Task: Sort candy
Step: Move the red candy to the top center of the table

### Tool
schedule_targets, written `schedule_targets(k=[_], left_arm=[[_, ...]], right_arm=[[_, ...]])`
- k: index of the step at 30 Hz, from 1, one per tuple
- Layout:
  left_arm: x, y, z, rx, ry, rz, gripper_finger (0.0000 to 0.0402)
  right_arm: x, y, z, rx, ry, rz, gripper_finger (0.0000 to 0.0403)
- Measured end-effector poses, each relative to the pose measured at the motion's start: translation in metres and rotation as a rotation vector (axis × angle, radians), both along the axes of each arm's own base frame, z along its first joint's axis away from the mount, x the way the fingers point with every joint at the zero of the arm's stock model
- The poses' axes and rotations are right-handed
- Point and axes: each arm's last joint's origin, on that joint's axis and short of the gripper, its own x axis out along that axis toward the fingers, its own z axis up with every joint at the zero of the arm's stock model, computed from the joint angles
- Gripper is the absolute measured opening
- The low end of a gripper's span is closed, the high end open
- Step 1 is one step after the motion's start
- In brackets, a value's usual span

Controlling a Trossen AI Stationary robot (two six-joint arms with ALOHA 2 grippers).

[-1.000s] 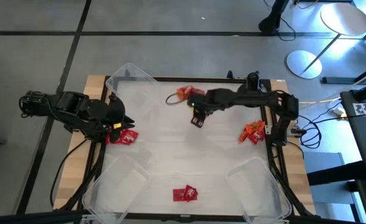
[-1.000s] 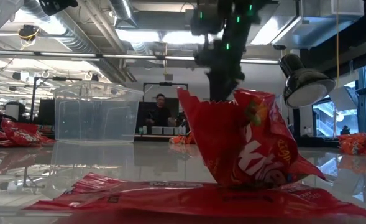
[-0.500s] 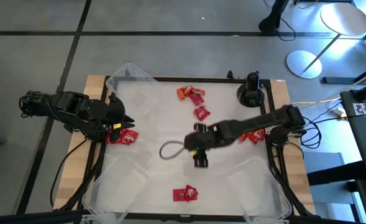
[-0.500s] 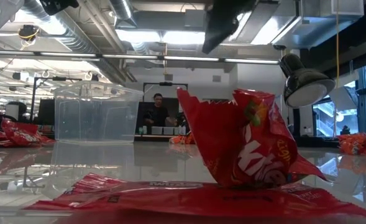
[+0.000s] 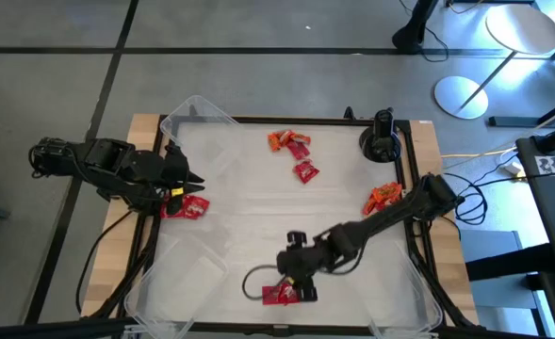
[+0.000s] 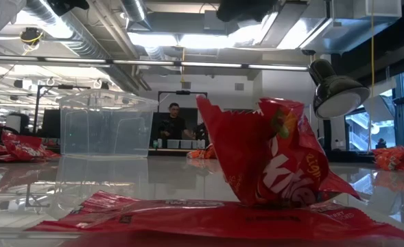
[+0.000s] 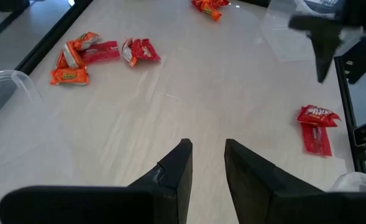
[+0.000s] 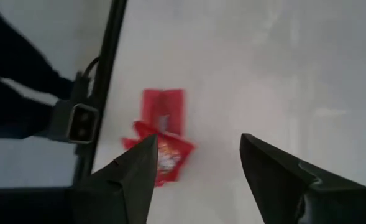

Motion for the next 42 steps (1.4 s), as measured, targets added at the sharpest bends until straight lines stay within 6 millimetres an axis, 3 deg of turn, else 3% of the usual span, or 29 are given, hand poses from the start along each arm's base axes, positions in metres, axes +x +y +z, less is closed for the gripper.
schedule_targets(k=[7,13,27,31,38,42], left_arm=[[0.000,0.000,0.000,0.006,0.002,-0.005,0.0086],[0.000,0.000,0.000,0.018,0.005,-0.015,0.0086],[-0.002,0.000,-0.002,0.024,0.035,-0.015,0.0086],[-0.002,0.000,-0.002,0.024,0.035,-0.016,0.0086],[-0.002,0.000,-0.002,0.024,0.034,-0.016,0.0086],[-0.002,0.000,-0.002,0.024,0.033,-0.015,0.0086]], right_arm=[[0.003,0.032,-0.039,0.025,0.069,0.024,0.0208],[0.005,0.047,-0.061,-0.015,0.060,0.059,0.0202],[0.014,0.047,-0.102,-0.091,0.122,0.111,0.0199],[0.015,0.045,-0.103,-0.099,0.118,0.074,0.0160],[0.020,0.038,-0.102,-0.076,0.131,0.013,0.0037],[0.026,0.033,-0.088,-0.082,0.132,-0.006,0.0008]])
